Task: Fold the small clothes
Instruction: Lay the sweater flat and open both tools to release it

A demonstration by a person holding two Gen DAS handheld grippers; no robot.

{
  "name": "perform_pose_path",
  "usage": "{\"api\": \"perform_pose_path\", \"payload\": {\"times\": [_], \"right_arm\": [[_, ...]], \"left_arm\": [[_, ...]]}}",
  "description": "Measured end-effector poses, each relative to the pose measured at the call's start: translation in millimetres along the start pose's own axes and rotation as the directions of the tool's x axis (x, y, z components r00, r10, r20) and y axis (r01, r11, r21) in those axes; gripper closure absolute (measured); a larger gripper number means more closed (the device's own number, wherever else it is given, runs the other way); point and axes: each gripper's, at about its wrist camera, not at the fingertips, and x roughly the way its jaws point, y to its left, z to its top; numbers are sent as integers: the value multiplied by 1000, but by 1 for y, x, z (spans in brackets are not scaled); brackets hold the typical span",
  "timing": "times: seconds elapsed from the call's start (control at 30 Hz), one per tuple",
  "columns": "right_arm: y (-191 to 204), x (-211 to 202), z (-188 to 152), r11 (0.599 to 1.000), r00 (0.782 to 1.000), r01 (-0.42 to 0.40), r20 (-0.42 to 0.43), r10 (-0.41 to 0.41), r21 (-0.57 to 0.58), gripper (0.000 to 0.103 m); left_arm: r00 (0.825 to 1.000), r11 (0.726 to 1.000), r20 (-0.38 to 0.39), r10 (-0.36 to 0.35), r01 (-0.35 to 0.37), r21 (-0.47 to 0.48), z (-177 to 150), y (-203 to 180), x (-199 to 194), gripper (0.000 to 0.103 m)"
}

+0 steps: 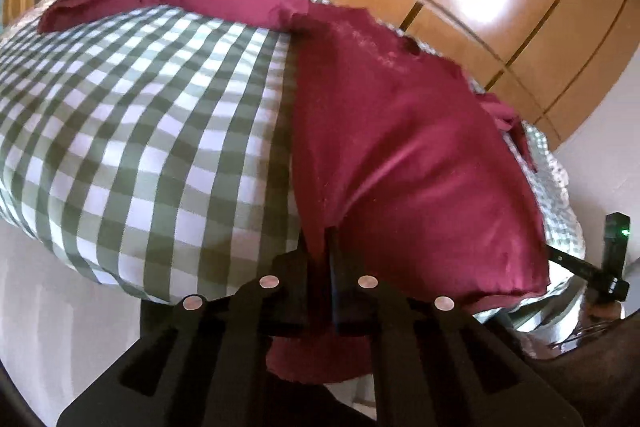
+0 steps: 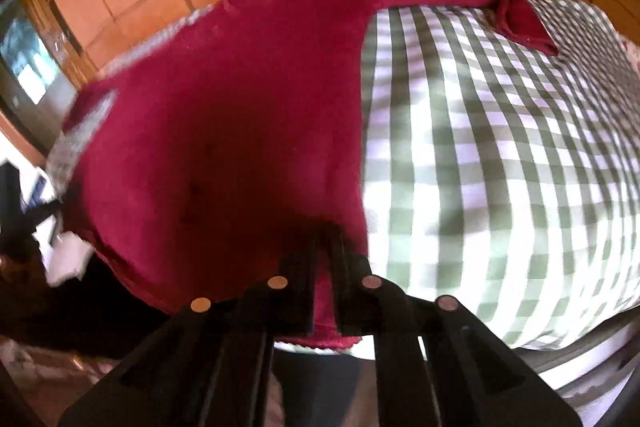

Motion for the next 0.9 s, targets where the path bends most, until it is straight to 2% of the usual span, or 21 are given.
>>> {"api": "perform_pose_path", "payload": {"times": [0.03, 0.07, 0.1, 0.13, 0.2, 0.27, 0.3, 0.37, 0.4, 0.43, 0.6, 0.67, 0.7, 0.73, 0.77, 0.8, 0.83, 0.87, 0.9], "right_arm": [[-3, -5, 8, 998, 999, -37, 38, 35, 47, 61], [-3, -8, 16, 996, 996, -57, 72, 51, 75, 56], [-5, -10, 23, 992, 992, -73, 107, 62, 100, 51], [-5, -9, 31, 991, 991, -75, 121, 60, 115, 51], [-6, 3, 47, 990, 994, -53, 106, 40, 130, 51], [-12, 24, 55, 987, 997, -30, 76, 18, 159, 55], [-14, 35, 56, 985, 999, -16, 50, 8, 174, 65], [-14, 43, 52, 985, 999, 9, 50, -18, 170, 77], [-9, 42, 51, 990, 999, 14, 48, -21, 138, 92], [-4, 38, 51, 993, 999, 16, 42, -21, 120, 93], [6, 22, 31, 997, 998, 62, 11, -62, 49, 94], [6, 26, 20, 997, 997, 71, -9, -71, 23, 93], [6, 26, 21, 997, 997, 78, 11, -78, 8, 85], [8, 23, 24, 995, 994, 102, 40, -102, 2, 68], [8, 20, 29, 992, 990, 124, 66, -124, 7, 60], [8, 17, 37, 992, 987, 128, 99, -129, 16, 54], [10, 10, 49, 994, 981, 110, 156, -113, 27, 50], [13, 6, 60, 995, 975, 98, 198, -103, 31, 46], [18, 6, 75, 995, 967, 98, 232, -102, 30, 34]], "left_arm": [[1000, 1000, 11, -10, 10, -11, 2, 1, -3, 70], [999, 999, 35, -22, 23, -32, 6, 3, -7, 55], [998, 998, 56, -30, 33, -49, 9, 4, -7, 32], [996, 996, 81, -48, 54, -73, 14, 4, -7, 30], [995, 994, 81, -61, 68, -87, 20, 4, 0, 30], [998, 996, 54, -20, 24, -85, 25, 0, 17, 30], [1000, 997, 30, 6, -3, -77, 25, -1, 25, 33], [994, 994, 31, 106, -106, -10, 25, -8, 32, 58], [993, 993, 28, 116, -117, 19, 25, -10, 30, 82], [996, 996, 12, 88, -89, 27, 25, -10, 30, 92], [997, 996, -24, 68, -67, 52, 12, -6, 13, 94], [999, 997, -26, 40, -39, 60, 6, -4, 11, 94], [999, 998, -20, 26, -24, 59, 6, -4, 10, 92], [1000, 998, -15, 18, -17, 53, 8, -2, 9, 78], [1000, 999, -6, 16, -16, 32, 13, 1, 7, 66], [1000, 1000, 11, 17, -17, 12, 19, 1, 5, 37], [999, 1000, 48, 11, -11, -12, 28, 5, 2, 23], [996, 999, 88, 3, 0, -37, 36, 11, -3, 23], [994, 998, 109, 2, 4, -61, 45, 16, -5, 23]]}}
